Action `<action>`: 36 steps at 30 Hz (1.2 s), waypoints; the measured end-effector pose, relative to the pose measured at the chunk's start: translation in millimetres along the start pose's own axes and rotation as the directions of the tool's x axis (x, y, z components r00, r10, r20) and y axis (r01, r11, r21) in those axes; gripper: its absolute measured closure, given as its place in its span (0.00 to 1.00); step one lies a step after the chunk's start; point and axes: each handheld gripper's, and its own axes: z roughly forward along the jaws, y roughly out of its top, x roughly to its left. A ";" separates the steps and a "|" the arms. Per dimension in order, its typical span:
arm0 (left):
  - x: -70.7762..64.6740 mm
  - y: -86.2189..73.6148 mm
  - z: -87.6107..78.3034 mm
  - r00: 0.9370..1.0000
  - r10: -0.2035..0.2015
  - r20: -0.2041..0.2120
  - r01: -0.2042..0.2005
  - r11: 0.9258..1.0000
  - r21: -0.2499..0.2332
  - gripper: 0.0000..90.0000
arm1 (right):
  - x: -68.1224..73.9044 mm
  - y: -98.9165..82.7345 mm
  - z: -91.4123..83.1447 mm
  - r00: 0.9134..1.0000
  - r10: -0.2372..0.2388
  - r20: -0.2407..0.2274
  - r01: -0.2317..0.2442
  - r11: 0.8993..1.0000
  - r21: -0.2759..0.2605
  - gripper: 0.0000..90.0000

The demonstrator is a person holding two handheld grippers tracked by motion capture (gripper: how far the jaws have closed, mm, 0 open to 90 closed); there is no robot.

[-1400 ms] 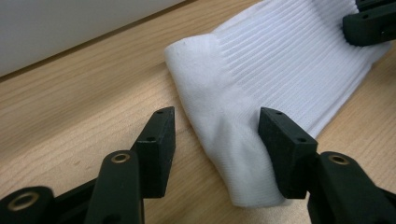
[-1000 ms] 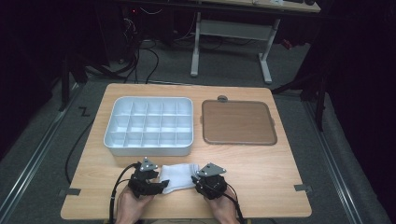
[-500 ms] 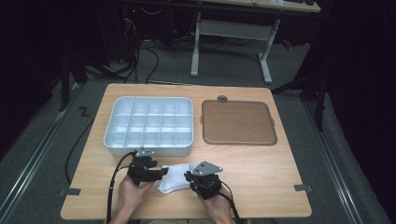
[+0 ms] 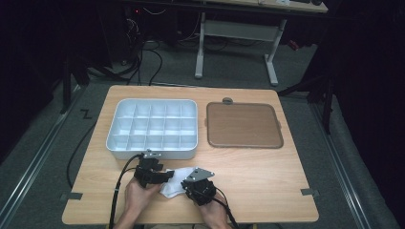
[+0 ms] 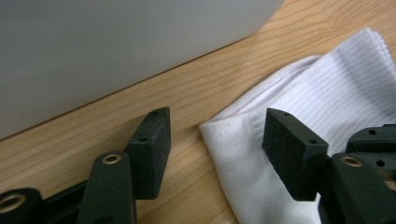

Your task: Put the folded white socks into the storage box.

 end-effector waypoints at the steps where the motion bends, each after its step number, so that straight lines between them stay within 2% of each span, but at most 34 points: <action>1: 0.1 -0.7 0.3 1.000 0.010 0.003 -0.010 1.000 -0.005 0.49 | -1.4 -0.2 -0.1 1.000 -0.007 0.006 0.007 1.000 -0.001 0.95; 4: -0.2 -1.9 0.5 1.000 0.026 0.002 -0.026 1.000 -0.010 0.50 | -1.7 -1.6 1.0 1.000 -0.004 0.006 0.004 1.000 0.001 0.95; 10: -0.2 -3.5 0.4 0.999 0.055 -0.003 -0.055 0.998 -0.013 0.58 | -0.7 -5.6 -0.6 0.999 -0.035 0.020 0.036 0.999 -0.006 0.95; 15: 0.3 -3.3 0.3 0.998 0.057 0.000 -0.057 0.998 -0.011 0.61 | -2.1 -6.6 -1.1 0.999 -0.035 0.017 0.035 0.999 -0.010 0.95; 18: -0.5 -4.4 -0.1 0.998 0.063 0.010 -0.063 0.998 -0.005 0.68 | -2.6 -7.1 -2.1 0.999 -0.038 0.019 0.038 0.999 -0.007 0.95; 22: -0.9 -4.7 -0.6 0.998 0.052 0.017 -0.052 0.999 -0.001 0.70 | -2.4 -5.8 -2.0 0.999 -0.036 0.019 0.036 0.999 0.001 0.94; 24: -1.1 -3.6 -2.0 0.999 0.028 0.020 -0.028 1.000 0.014 0.67 | -2.1 -5.8 -1.7 0.999 -0.036 0.021 0.036 0.999 -0.003 0.94; 25: -1.7 -4.0 -2.5 0.999 0.027 0.021 -0.027 1.000 0.016 0.60 | -1.4 -5.7 -1.8 0.999 -0.032 0.023 0.032 0.999 0.000 0.94; 30: -4.6 -8.0 -5.1 0.999 0.036 0.026 -0.037 0.999 0.023 0.59 | -1.1 -5.6 -1.8 0.999 -0.036 0.024 0.036 0.999 0.003 0.94; 34: -7.0 -10.7 -4.3 0.998 0.056 0.029 -0.057 0.998 0.021 0.65 | -1.4 -6.0 -1.7 0.999 -0.043 0.026 0.043 0.999 -0.002 0.94; 36: -8.2 -12.1 -4.1 0.997 0.069 0.040 -0.070 0.997 0.028 0.73 | -1.3 -6.0 -1.6 0.998 -0.048 0.028 0.048 0.999 -0.002 0.94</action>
